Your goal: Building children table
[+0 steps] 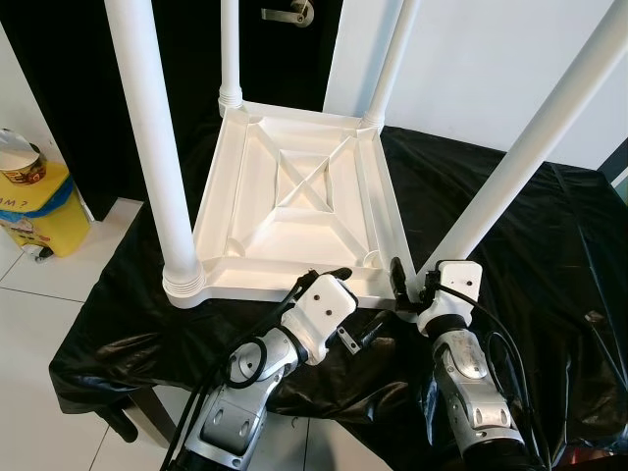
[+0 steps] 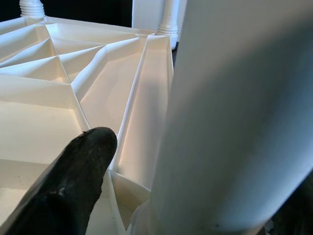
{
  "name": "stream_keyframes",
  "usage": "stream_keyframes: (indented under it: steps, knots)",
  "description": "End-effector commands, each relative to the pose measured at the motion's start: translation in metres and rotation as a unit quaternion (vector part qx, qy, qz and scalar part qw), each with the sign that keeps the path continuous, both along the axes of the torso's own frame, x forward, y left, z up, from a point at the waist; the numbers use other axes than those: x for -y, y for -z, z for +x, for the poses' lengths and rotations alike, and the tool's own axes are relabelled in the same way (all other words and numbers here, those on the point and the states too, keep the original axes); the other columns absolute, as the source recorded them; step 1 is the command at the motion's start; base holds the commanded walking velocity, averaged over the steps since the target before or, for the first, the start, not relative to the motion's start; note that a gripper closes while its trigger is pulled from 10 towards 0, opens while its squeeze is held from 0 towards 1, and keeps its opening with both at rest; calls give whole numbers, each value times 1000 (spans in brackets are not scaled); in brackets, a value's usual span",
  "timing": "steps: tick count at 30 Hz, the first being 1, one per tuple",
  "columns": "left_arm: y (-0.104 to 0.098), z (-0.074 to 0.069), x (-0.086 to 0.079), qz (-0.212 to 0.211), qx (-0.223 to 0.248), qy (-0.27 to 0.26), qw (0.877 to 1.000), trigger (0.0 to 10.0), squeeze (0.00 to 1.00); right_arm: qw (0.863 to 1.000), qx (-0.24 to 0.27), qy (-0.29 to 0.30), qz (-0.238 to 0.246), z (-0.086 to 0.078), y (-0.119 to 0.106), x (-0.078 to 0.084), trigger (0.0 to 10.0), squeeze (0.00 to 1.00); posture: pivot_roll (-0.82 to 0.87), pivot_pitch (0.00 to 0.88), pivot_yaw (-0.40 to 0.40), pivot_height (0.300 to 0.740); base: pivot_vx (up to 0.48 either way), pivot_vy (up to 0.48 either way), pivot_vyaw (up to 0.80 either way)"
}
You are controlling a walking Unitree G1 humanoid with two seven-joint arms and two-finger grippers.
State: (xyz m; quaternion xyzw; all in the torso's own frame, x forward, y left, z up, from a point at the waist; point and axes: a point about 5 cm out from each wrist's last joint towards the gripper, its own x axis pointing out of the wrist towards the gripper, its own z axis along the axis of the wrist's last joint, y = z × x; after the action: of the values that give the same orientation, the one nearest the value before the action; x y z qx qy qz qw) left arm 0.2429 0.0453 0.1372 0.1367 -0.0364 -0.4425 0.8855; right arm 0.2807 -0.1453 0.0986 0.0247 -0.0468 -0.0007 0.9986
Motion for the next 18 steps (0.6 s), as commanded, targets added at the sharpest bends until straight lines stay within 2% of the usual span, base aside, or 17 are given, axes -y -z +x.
stream_keyframes:
  steps: [1,9,10,18]
  knots:
    - [-1,0,1,-5,8,-34,999,10000,0,1000,-10,4,0,-3,3,3,10000,1000,192,43,-185,740,0,0,0]
    - [-1,0,1,-5,8,-34,999,10000,0,1000,-8,5,0,-2,2,3,10000,1000,192,43,-185,740,0,0,0]
    - [-1,0,1,-5,8,-34,999,10000,0,1000,-6,6,0,-2,2,3,10000,0,191,40,-186,740,0,0,0]
    - [-1,1,2,-4,8,-32,999,10000,0,999,14,-38,-3,-1,-7,12,10000,0,188,36,-182,740,0,0,0]
